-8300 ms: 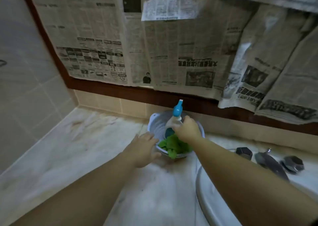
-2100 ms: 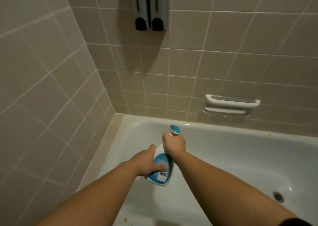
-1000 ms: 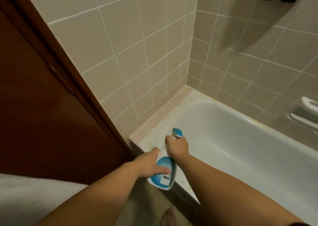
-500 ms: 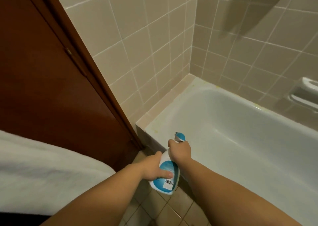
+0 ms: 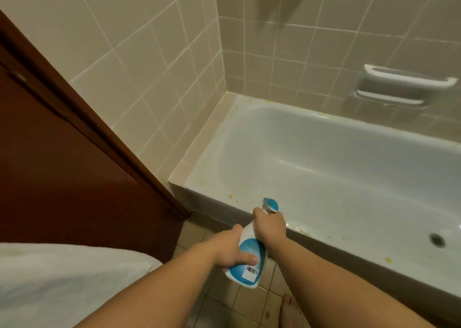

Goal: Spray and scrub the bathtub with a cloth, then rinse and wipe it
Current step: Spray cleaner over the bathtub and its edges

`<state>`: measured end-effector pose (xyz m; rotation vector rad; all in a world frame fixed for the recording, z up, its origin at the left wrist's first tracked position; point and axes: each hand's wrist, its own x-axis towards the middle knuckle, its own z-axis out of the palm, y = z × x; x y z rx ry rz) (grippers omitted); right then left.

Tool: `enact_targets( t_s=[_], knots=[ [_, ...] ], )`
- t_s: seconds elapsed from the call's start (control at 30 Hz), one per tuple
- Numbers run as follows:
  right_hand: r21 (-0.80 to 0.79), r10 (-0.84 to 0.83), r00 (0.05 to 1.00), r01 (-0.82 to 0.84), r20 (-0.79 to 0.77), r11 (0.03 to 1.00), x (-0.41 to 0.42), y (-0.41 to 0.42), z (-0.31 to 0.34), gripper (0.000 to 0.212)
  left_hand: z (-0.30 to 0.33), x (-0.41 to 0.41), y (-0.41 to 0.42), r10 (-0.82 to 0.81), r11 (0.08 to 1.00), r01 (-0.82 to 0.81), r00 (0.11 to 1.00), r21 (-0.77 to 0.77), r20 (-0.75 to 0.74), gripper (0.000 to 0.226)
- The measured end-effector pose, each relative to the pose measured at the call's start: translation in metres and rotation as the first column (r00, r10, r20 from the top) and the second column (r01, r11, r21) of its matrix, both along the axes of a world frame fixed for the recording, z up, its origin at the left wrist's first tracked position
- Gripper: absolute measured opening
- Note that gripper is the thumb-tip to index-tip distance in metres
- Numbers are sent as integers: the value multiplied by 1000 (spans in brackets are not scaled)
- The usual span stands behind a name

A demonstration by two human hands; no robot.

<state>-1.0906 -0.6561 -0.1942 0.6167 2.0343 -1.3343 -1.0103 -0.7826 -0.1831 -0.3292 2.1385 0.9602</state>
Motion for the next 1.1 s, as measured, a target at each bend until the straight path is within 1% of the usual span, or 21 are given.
enact_targets(
  t_s=[0.1,0.27,0.33,0.43,0.57,0.67,0.77,0.87,1.0,1.1],
  knots=[
    [-10,-106,994,106,12,994,9,19,-2,21,-6,-3,13,-101,995,101,995,17,-6,65],
    [-5,-280,958,281,65,960,20,60,-13,29,-14,-17,41,-262,964,261,965,40,11,66],
    [12,-331,941,331,63,943,23,79,-17,27,-18,-25,57,-348,936,346,937,58,22,70],
    [26,-423,905,422,53,906,28,110,-23,23,-24,-34,85,-446,895,445,895,35,17,70],
    [35,-480,876,479,52,877,32,151,-25,23,-25,-43,126,-548,836,546,837,49,12,70],
    [15,-551,832,552,58,834,33,179,-21,24,-22,-51,152,-588,808,588,809,32,-14,68],
    [18,-586,809,586,48,810,31,206,-14,25,-17,-58,178,-614,787,614,789,54,-18,72],
    [-11,-645,762,646,47,763,27,235,-7,28,-10,-68,208,-641,767,642,767,24,-34,72],
    [-53,-692,716,697,90,715,24,275,0,27,-9,-82,248,-659,750,656,752,85,5,76],
    [-76,-742,664,747,87,660,20,309,-1,28,-21,-96,281,-657,752,654,754,86,7,82]
  ],
)
